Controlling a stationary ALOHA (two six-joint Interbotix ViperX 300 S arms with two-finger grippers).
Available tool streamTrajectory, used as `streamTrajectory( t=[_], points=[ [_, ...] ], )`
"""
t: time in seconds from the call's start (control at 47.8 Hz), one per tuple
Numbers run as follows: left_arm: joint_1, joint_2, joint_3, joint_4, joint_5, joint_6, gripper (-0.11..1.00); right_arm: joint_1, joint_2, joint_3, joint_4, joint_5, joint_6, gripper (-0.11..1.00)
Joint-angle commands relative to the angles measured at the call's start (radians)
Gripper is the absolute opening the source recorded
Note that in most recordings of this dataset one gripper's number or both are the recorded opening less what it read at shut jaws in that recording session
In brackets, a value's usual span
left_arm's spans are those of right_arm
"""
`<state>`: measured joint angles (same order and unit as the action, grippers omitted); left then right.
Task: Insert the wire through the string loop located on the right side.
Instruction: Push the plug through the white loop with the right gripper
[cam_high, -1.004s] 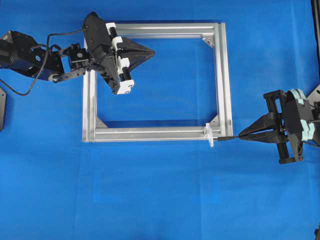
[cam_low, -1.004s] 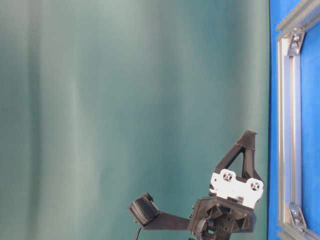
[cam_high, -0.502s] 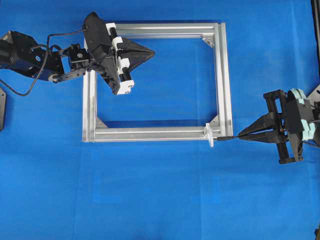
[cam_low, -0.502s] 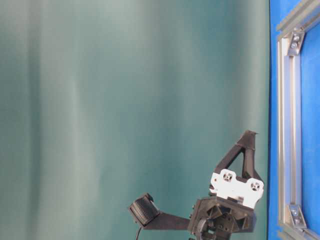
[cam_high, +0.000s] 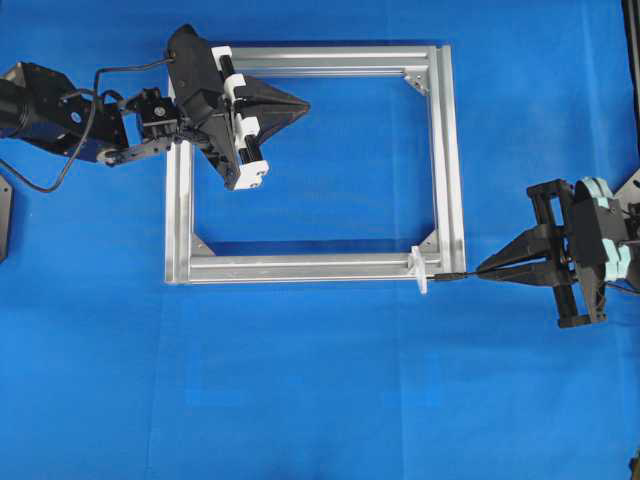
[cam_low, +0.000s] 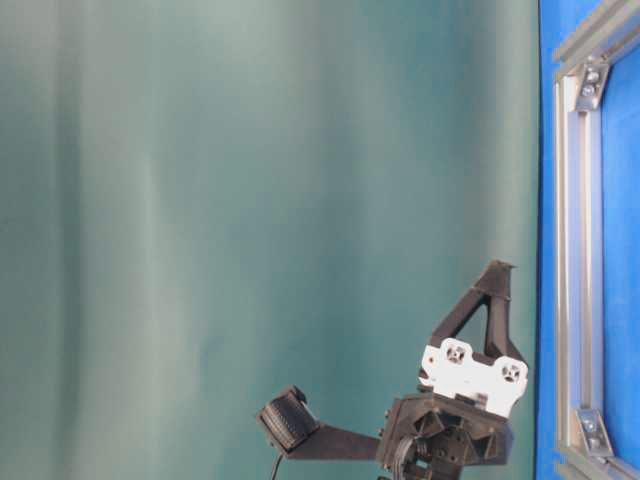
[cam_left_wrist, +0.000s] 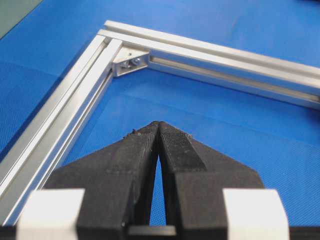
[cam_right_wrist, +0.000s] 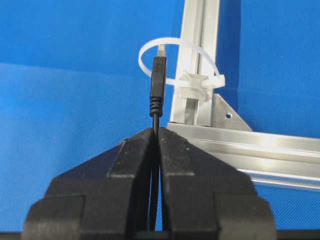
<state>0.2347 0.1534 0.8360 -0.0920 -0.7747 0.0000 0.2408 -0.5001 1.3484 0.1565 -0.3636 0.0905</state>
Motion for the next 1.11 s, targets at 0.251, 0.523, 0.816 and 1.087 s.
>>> streamTrajectory(
  t=[0.251,0.523,0.816,1.087],
  points=[
    [-0.005,-0.032,-0.009,0.003,-0.005,0.0,0.0,-0.003,0.005,-0.017,-0.003,-0.025,-0.002,-0.03],
    [-0.008,-0.034,-0.012,0.003,-0.005,0.0,0.0,-0.003,0.114,-0.061,-0.003,-0.097,0.002,-0.03],
    [-0.011,-0.034,-0.012,0.003,-0.005,0.0,0.0,-0.003,0.272,-0.164,-0.002,-0.173,0.0,-0.03],
    [-0.018,-0.034,-0.009,0.003,-0.005,0.0,0.0,-0.003,0.304,-0.183,0.0,-0.179,0.0,-0.03]
  ],
)
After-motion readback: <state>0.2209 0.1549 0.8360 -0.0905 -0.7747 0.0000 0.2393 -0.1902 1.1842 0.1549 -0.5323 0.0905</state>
